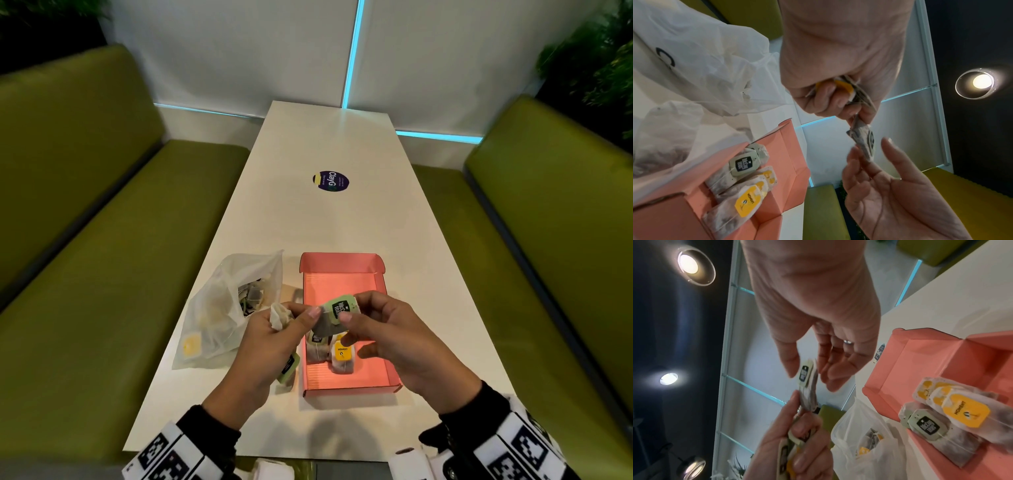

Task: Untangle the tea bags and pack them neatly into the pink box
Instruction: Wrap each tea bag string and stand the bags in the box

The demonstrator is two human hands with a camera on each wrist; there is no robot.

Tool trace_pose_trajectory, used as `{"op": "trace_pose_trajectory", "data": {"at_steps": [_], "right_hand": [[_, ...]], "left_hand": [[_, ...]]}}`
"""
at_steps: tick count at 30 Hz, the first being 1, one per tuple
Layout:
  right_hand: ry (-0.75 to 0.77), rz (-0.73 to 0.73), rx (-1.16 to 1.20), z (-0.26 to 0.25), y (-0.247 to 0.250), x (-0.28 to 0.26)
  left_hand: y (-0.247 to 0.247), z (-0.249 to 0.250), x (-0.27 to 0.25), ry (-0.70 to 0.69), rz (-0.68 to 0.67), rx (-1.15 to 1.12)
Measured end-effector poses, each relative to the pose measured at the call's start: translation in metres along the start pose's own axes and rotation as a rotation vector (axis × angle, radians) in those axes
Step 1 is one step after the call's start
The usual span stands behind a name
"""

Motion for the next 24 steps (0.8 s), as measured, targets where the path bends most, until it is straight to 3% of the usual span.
{"op": "trace_pose_trajectory", "data": {"at_steps": [8, 11, 24], "right_hand": [[0.031, 0.005, 0.072, 0.003, -0.011, 0.000], [0.049, 0.005, 0.111, -0.001, -0.008, -0.001], [0.009, -0.028, 0.144, 0.001, -0.009, 0.001]], "left_hand": [[-0.001, 0.009, -0.002, -0.038, 0.053, -0.147], [0.010, 0.009, 0.002, -0.124, 0.091, -0.076], [0.007, 0.029, 0.005, -0.387, 0.004, 0.175]]}}
Point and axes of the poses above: each hand's wrist, its own x-axis towards the middle knuckle, its own y-axis out of the back of the hand, z = x × y, the point moved 9 cm from there along x, towards the middle knuckle, and after that the axes turned 11 degrees about -y, right-handed, at the moved point
